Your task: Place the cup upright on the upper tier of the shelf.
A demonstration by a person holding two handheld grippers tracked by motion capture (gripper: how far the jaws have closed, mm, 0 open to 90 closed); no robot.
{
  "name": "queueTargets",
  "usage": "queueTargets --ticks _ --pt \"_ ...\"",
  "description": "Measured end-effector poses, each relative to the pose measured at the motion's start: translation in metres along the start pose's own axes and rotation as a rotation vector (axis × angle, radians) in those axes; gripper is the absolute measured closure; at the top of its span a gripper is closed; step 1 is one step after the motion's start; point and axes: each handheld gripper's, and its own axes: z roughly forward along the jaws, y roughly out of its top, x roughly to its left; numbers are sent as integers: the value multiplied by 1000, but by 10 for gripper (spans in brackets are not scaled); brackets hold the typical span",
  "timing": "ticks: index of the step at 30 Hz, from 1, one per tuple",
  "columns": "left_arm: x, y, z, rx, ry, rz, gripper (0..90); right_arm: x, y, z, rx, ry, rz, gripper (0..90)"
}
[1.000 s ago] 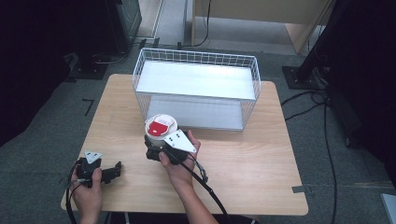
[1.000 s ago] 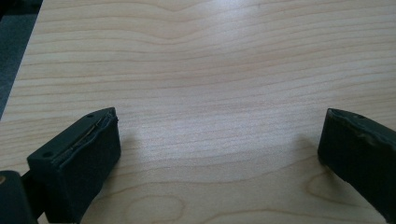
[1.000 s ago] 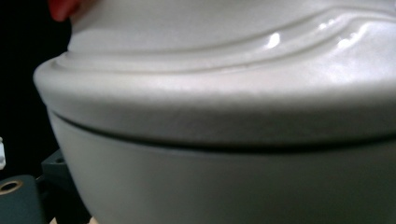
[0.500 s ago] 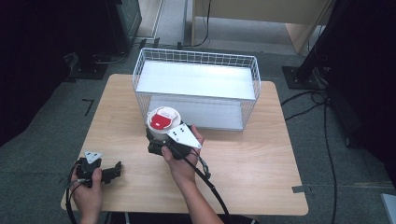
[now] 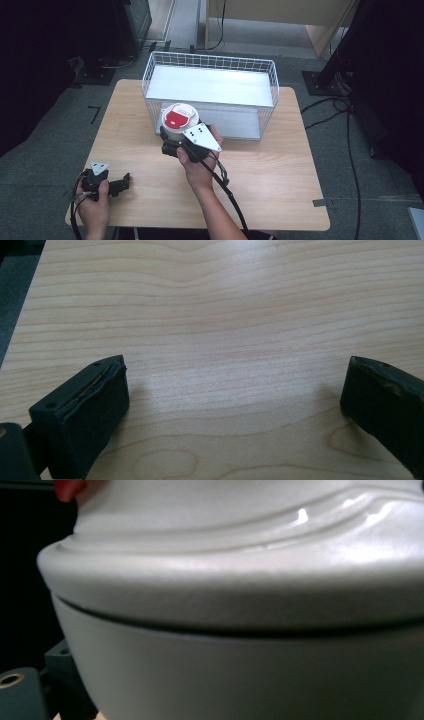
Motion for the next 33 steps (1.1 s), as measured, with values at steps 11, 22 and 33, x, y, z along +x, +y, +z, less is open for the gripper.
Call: queueTargets --ticks 11,22,33 --pt "0 0 0 0 0 0 0 -5 14 2 -22 -13 -4 49" --pt "0 0 0 0 0 0 0 -12 26 4 -35 -28 -8 49" --pt "0 0 0 1 0 0 0 -19 38 8 -51 -46 -20 49"
